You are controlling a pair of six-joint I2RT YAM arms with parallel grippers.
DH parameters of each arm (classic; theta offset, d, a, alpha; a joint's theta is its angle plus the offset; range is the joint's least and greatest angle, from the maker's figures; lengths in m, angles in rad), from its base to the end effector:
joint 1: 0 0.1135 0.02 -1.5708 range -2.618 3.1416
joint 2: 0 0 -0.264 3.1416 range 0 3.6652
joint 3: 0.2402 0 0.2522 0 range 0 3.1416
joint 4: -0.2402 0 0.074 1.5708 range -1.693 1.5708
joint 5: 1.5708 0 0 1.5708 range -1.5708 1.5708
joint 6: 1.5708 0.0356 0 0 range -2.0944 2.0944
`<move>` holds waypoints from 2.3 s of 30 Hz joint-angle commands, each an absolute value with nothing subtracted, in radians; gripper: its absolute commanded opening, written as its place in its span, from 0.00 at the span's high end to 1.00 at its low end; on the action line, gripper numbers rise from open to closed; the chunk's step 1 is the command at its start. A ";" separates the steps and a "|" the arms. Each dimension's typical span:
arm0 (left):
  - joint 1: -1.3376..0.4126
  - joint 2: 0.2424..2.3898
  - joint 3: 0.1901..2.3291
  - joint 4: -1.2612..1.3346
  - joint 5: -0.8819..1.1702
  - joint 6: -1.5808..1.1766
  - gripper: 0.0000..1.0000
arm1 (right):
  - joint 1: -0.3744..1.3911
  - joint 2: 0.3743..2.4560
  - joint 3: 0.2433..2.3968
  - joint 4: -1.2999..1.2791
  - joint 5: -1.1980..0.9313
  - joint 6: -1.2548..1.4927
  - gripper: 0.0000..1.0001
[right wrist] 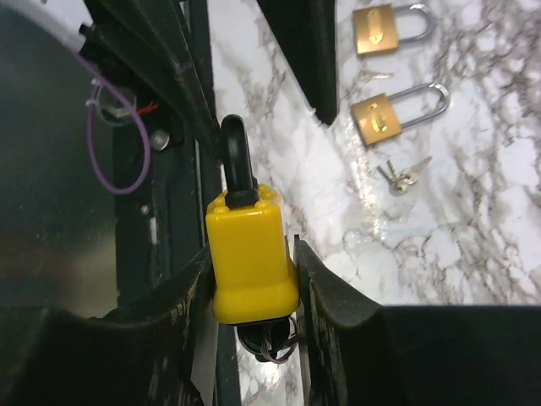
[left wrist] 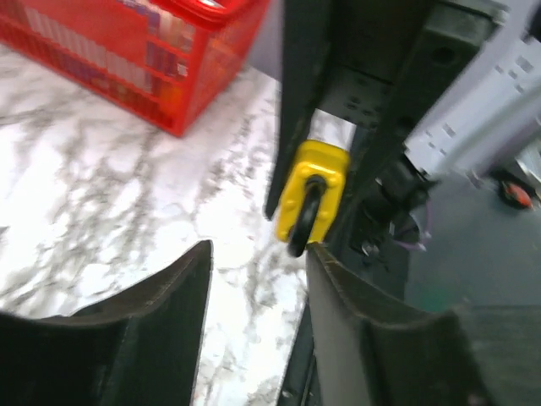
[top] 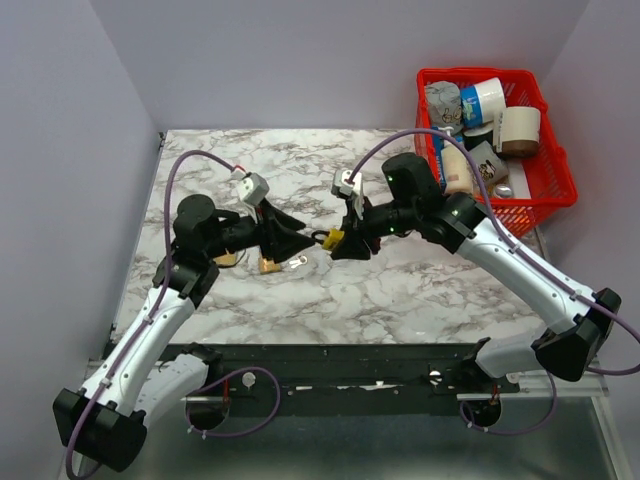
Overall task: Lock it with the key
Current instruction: Lock the lock.
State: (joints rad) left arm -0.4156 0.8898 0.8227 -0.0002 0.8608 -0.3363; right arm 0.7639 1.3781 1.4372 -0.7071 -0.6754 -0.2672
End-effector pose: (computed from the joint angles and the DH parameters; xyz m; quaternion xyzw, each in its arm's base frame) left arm 0.1714 -0.1051 0.3555 0.3110 0.6521 -0.5114 0.4654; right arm 0.1952 0.2178 0.3855 -0.5449 0.6623 0.3908 0.3342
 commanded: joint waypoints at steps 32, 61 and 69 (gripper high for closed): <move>-0.456 1.078 0.733 0.347 0.410 -1.177 0.31 | 0.871 1.460 1.393 -0.181 -0.112 -0.040 0.99; -0.399 1.045 0.747 0.325 0.466 -1.135 1.00 | 0.881 1.370 1.282 -0.285 -0.137 -0.095 0.50; -0.399 1.046 0.744 0.333 0.480 -1.141 1.00 | 0.881 1.394 1.307 -0.290 -0.186 -0.101 0.45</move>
